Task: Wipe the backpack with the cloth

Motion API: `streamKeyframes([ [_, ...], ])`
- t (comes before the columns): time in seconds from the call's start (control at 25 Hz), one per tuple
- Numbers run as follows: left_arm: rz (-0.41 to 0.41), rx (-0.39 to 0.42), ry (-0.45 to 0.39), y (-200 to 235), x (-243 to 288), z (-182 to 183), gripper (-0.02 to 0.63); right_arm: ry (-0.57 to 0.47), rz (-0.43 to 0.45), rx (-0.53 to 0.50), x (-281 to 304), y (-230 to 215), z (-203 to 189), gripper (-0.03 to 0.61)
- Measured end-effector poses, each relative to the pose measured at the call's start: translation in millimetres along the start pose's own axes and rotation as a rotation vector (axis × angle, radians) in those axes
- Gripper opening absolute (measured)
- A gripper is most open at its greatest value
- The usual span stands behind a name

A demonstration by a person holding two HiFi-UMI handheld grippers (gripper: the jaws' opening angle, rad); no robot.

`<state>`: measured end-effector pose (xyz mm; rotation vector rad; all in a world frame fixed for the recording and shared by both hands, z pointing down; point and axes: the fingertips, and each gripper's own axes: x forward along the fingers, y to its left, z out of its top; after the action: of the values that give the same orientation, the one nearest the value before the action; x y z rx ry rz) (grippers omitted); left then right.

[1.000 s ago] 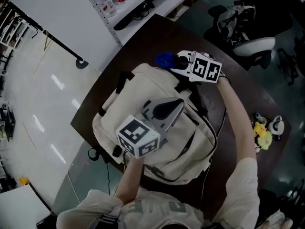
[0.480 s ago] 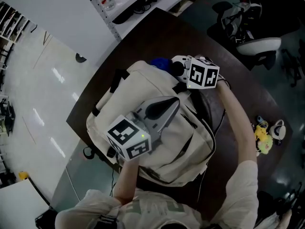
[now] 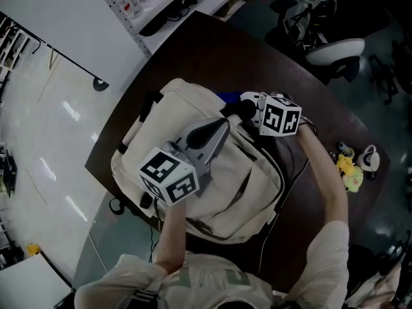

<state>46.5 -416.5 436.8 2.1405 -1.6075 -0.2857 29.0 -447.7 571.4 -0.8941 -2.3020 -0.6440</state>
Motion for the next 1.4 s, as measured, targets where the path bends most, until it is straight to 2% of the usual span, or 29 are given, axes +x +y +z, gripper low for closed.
streamKeyframes([
  [0.64,0.017,0.040,0.016,-1.8,3.5,-3.7,0.003,0.038,-0.072,0.132,-48.9,65.3,-24.1,0.041],
  [1.2,0.027,0.061,0.035,-2.9,5.7,-5.2,0.003,0.093,-0.112,0.254,-70.8,146.7,-39.6,0.041],
  [1.4,0.025,0.063,0.030,-5.2,7.9,-4.5,0.003,0.106,-0.112,0.316,-81.3,189.5,-47.4,0.041],
])
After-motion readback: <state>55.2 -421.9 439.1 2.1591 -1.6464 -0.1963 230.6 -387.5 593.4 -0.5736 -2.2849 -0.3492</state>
